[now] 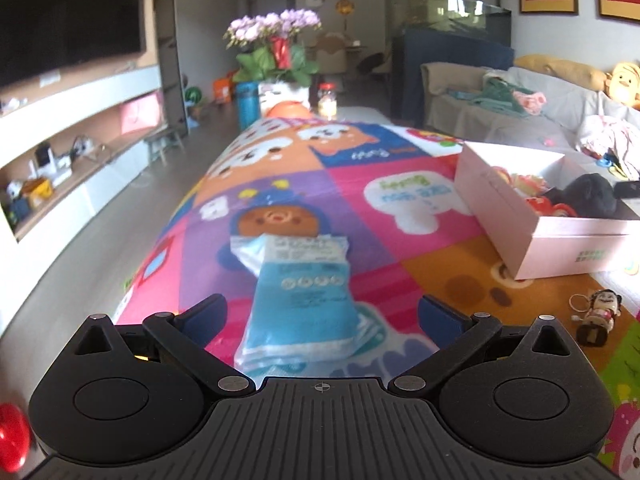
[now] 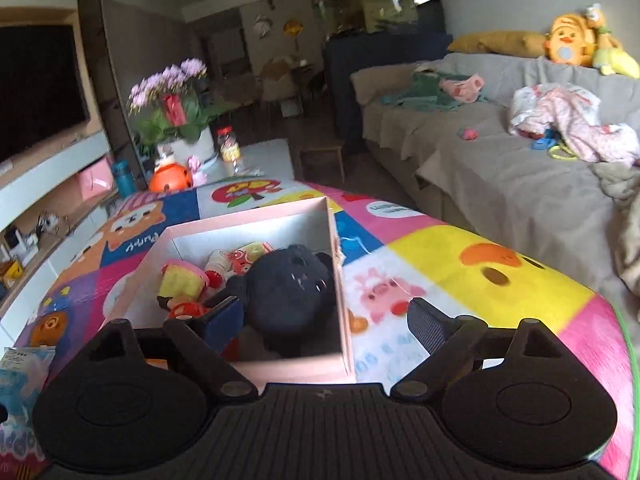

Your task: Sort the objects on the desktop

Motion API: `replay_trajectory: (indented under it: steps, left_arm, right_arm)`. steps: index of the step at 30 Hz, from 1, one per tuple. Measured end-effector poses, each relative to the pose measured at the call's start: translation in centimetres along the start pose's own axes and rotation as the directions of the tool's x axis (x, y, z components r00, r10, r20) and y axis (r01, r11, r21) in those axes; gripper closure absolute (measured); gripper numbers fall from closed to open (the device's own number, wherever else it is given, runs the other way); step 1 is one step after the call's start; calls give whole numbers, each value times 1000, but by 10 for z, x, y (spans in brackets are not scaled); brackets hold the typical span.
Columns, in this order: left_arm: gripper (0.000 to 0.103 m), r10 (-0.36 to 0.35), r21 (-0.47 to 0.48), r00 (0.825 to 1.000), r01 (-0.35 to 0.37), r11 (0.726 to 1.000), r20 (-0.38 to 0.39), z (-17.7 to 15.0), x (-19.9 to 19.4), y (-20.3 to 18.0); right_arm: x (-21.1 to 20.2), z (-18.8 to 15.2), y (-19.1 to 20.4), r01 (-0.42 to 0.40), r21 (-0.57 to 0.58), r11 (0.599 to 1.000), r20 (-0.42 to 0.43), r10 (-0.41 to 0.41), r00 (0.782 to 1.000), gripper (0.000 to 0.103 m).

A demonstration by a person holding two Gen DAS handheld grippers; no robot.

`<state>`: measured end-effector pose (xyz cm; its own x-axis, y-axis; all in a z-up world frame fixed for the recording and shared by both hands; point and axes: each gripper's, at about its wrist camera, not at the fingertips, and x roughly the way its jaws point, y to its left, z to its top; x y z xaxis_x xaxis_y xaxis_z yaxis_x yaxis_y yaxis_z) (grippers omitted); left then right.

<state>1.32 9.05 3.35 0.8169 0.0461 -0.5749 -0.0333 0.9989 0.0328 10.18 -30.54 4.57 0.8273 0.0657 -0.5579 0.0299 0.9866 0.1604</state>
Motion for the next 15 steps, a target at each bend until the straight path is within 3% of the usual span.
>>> replay_trajectory:
  steps: [4,5,9,15]
  left_arm:
    - [0,-6,-16,1000,6,1000,-6,-5,1,11]
    - [0,-9,-25,1000,9,1000,-9,-6,2,14]
    - [0,-37,-48,999,36,998,-18,-8,7,24]
    - [0,-42,-34,999,41,999,-25,-4,23,21]
  right_arm:
    - [36,17,12,-100,-36,994,-110,95,989,13]
    - [41,18,18,-115,-50,992,-123,108,987,9]
    - [51,14,48,-69,-169,983,-101,53,993,6]
    - [57,10,84,-195,-190,962,-112,176,978,3]
